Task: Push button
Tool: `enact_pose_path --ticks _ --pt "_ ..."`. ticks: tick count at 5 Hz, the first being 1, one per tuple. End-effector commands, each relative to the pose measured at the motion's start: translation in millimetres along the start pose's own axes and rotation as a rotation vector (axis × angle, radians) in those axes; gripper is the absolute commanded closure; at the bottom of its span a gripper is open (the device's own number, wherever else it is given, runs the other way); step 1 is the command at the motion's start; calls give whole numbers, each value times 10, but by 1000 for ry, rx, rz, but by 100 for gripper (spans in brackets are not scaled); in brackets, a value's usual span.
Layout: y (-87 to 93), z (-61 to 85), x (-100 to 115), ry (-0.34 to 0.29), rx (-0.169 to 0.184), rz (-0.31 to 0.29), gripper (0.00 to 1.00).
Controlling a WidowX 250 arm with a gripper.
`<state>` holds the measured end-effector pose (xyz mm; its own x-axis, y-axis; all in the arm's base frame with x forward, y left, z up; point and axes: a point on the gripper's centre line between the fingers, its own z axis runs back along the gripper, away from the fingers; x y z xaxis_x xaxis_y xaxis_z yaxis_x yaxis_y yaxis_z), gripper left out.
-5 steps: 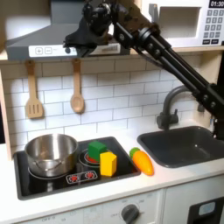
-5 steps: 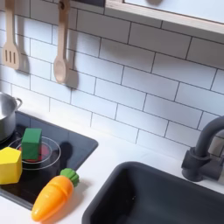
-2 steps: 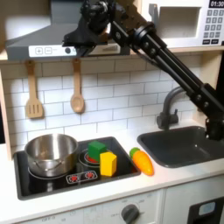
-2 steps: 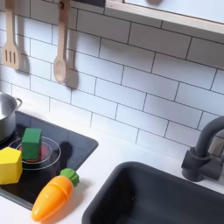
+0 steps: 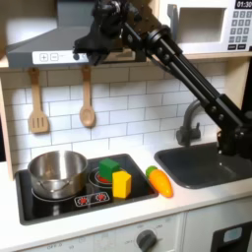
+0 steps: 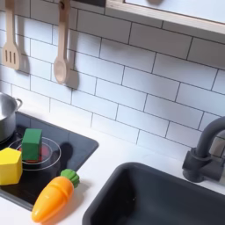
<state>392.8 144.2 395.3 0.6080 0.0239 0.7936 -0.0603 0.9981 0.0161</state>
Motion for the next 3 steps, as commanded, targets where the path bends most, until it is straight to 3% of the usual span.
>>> enact_pose_path --ticks 1,3 --pt "-8 -62 -9 37 3 -13 100" --pt "49 -68 -21 55 35 -20 100"
